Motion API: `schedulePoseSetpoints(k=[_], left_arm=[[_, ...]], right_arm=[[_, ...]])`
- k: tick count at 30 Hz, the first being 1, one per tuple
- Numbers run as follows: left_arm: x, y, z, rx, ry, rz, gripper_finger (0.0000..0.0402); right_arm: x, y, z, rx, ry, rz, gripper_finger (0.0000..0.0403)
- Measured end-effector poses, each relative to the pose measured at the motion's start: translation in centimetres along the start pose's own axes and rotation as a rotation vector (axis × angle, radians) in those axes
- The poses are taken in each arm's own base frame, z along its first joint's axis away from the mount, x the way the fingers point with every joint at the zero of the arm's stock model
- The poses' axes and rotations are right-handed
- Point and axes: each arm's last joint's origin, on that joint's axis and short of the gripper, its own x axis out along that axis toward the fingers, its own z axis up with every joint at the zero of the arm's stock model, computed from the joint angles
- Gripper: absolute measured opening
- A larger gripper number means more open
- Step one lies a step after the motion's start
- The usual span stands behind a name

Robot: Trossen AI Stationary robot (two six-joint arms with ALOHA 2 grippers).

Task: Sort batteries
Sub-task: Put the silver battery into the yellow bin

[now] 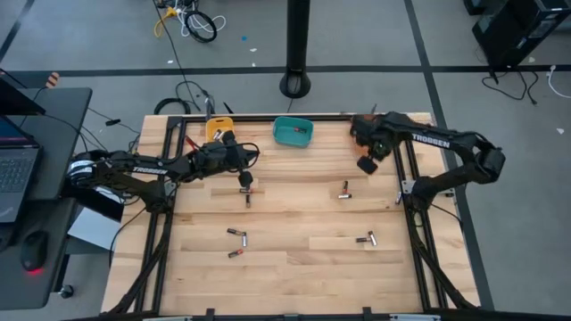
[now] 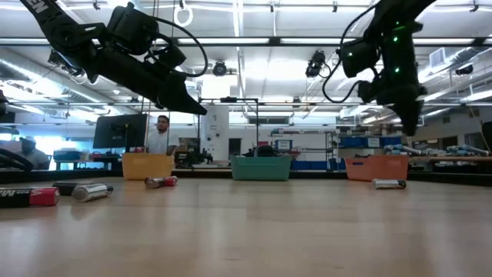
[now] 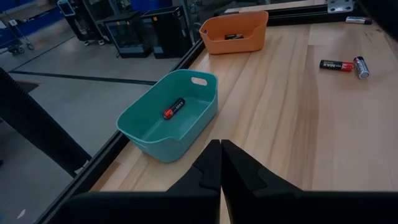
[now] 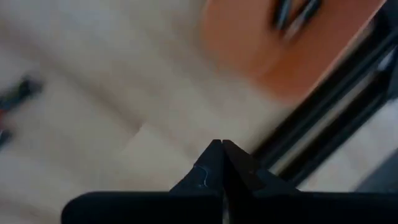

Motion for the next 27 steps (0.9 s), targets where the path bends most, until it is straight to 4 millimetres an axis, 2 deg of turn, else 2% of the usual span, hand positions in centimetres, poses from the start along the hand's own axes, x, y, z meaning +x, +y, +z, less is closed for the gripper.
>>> schedulePoseSetpoints(k=[6,14,27], left_arm=[[0.0,0.0,0.0,0.0,-0.001,0.0,0.0012],[0.0,0.0,0.0,0.001,-0.001,0.0,0.0012],[0.0,0.0,0.0,0.001,-0.001,0.0,0.0011]], right_arm=[[0.0,3.2,-2.6,0.011,0.179,0.109,0.0005],[3.3,6.1,-5.1,-0.059,0.405,0.093,0.0005],[7.5,8.1,-4.5,-0.19,0.643,-0.017,0.0005]])
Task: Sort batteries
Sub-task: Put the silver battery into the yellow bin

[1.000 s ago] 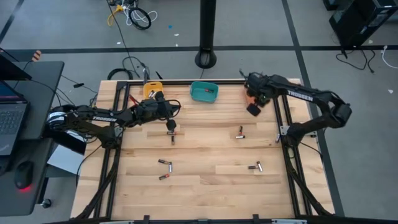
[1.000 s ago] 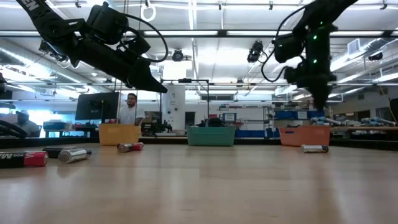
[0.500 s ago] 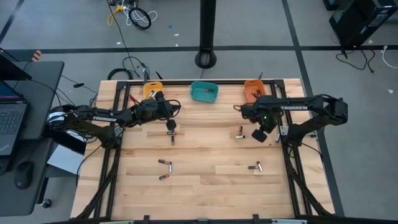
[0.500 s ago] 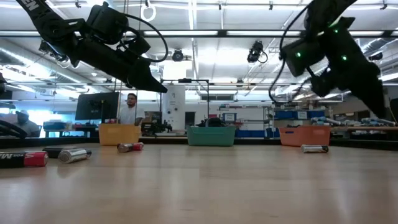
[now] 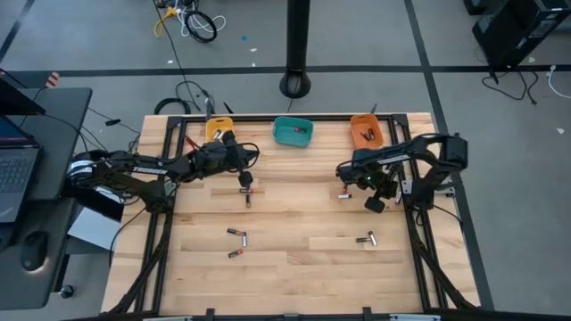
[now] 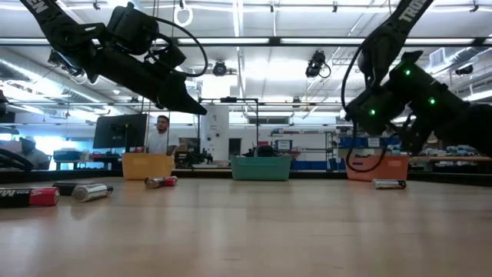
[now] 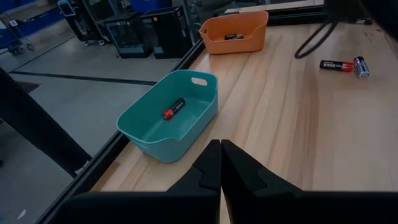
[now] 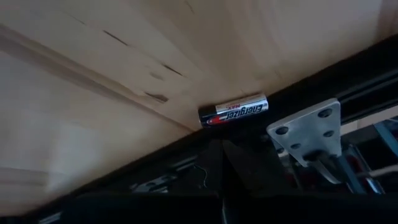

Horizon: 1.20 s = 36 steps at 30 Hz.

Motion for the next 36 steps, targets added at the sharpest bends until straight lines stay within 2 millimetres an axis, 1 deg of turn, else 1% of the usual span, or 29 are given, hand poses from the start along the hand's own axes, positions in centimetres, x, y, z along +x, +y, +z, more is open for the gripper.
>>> schedulePoseSetpoints(k=[5,10,16,24,32,36], left_arm=[[0.0,0.0,0.0,0.001,0.003,0.0,0.0011],[0.0,0.0,-0.2,0.004,0.02,-0.003,0.0011],[0.0,0.0,-0.2,0.005,0.022,-0.003,0.0011],[0.0,0.0,-0.2,0.004,0.022,-0.003,0.0011],[0.0,0.0,-0.2,0.004,0.021,-0.003,0.0011],[0.0,0.0,-0.2,0.005,0.019,-0.003,0.0011]], right_arm=[[0.6,0.2,0.6,-0.038,0.049,-0.019,0.0005],[1.8,-0.1,0.7,-0.05,0.099,-0.031,0.0005],[2.0,-0.2,1.3,-0.05,0.073,-0.039,0.0005],[3.8,-0.8,1.4,-0.06,0.084,-0.069,0.0006],[3.7,-0.8,1.5,-0.058,0.069,-0.064,0.0006],[2.9,-0.5,1.8,-0.092,0.041,-0.062,0.0006]])
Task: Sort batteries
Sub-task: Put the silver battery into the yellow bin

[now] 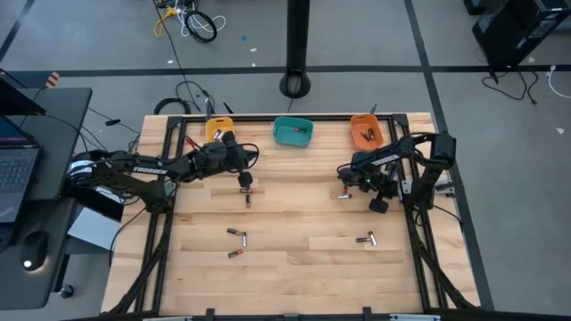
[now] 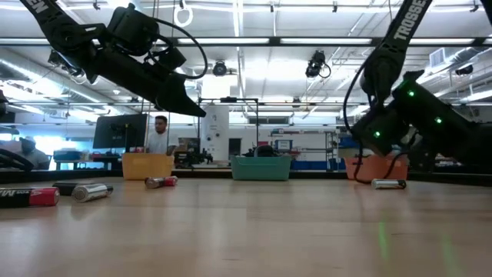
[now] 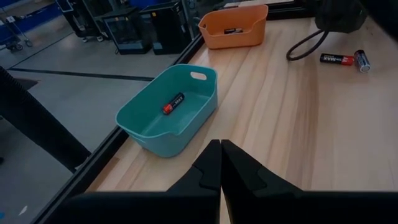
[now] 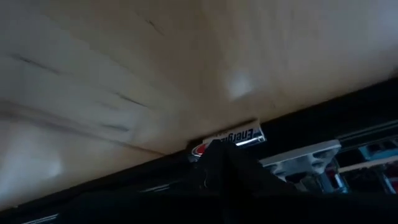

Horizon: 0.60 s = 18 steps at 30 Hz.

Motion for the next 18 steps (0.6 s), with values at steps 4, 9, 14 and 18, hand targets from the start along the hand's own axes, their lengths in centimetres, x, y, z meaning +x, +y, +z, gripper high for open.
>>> schedulePoseSetpoints(k=[4,9,14,18], left_arm=[[0.0,0.0,0.0,0.0,0.0,0.0,0.0011],[0.0,0.0,0.0,0.001,0.003,0.0,0.0011],[0.0,0.0,0.0,0.002,0.002,0.0,0.0011],[0.0,0.0,0.0,0.002,0.003,0.0,0.0011]], right_arm=[[-1.2,0.1,-0.2,-0.035,0.008,-0.049,0.0006],[-0.5,-0.4,-0.3,-0.048,0.033,-0.043,0.0006],[0.5,-0.7,-0.3,-0.036,0.04,-0.034,0.0006],[0.7,-0.9,-0.3,-0.033,0.042,-0.027,0.0006]])
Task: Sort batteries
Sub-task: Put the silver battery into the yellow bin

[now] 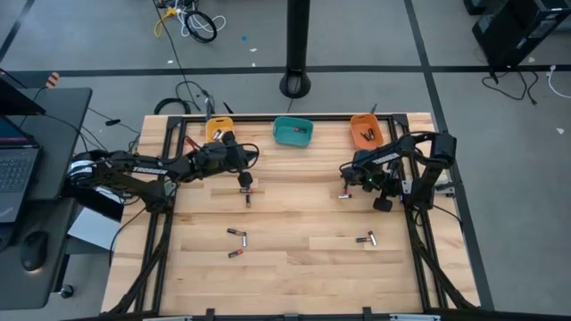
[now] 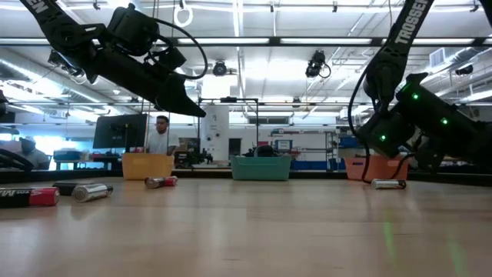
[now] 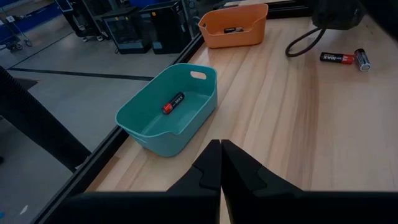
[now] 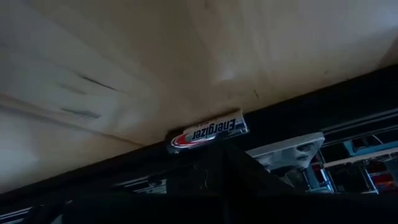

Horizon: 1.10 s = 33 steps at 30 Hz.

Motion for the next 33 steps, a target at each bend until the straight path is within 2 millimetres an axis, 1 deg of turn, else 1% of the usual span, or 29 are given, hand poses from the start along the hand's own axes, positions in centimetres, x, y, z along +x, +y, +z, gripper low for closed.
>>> schedulePoseSetpoints(k=[13,19,22,26,29,33], left_arm=[[0.0,0.0,0.0,0.0,0.001,0.0,0.0011],[0.0,0.0,0.0,0.001,0.002,0.0,0.0011],[0.0,0.0,0.0,0.001,0.001,0.0,0.0011],[0.0,0.0,0.0,0.001,0.0,0.0,0.0011],[0.0,0.0,0.0,0.001,0.0,0.0,0.0011],[0.0,0.0,0.0,0.001,-0.001,0.0,0.0011]], right_arm=[[0.2,-0.8,0.2,0.024,0.013,0.031,0.0007],[1.2,-0.7,1.3,0.018,0.122,0.016,0.0007],[1.3,-0.5,1.7,0.007,0.141,0.005,0.0007],[0.5,-0.3,1.7,-0.019,0.089,0.002,0.0007],[-0.6,-0.3,2.0,-0.018,-0.024,0.014,0.0006],[-1.7,-0.4,1.5,-0.027,-0.059,0.015,0.0006]])
